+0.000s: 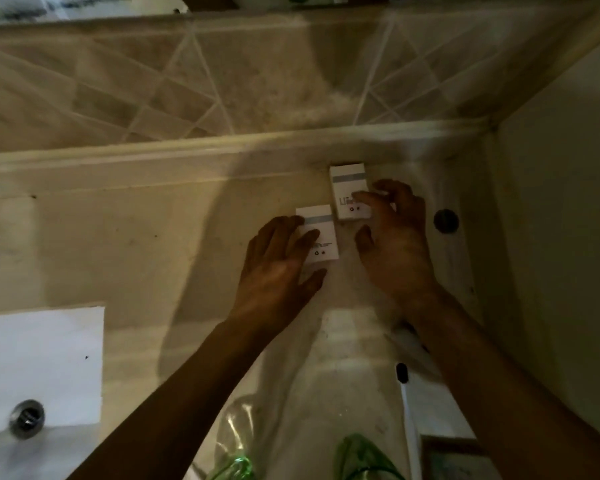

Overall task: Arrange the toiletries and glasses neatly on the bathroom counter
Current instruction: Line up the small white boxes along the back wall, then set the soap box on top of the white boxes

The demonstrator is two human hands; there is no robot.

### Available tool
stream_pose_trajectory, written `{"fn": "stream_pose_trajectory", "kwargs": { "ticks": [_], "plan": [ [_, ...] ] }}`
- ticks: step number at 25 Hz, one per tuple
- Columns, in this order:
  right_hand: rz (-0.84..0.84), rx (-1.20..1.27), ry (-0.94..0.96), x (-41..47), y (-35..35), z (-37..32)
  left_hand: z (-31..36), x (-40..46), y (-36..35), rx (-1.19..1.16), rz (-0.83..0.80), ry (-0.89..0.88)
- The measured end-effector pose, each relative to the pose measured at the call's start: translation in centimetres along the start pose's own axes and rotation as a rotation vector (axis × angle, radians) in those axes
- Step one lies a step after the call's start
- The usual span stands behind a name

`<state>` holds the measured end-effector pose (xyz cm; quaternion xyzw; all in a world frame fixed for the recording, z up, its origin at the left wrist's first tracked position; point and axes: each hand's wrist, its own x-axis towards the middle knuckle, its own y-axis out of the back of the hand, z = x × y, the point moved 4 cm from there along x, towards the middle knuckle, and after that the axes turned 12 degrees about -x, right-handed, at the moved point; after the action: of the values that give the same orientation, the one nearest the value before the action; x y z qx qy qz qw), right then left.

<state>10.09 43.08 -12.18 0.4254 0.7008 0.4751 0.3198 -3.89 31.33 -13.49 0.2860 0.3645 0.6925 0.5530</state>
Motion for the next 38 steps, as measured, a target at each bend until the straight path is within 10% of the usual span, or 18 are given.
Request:
{"fn": "stream_pose_trajectory", "kwargs": {
  "ticks": [16, 33, 38],
  "plan": [
    [-0.182, 0.012, -0.014, 2.7, -1.1, -0.7, -2.6, 6.2, -0.4, -0.037, 0.015, -0.145],
    [-0.015, 0.145, -0.07, -0.9, 1.5, -1.0, -1.1, 3.8, 1.1, -0.09, 0.053, -0.01],
    [0.018, 0.259, -0.243, -8.7, 4.5, 2.1, 3.6, -1.5, 1.6, -0.175, 0.144, -0.237]
  ]
}}
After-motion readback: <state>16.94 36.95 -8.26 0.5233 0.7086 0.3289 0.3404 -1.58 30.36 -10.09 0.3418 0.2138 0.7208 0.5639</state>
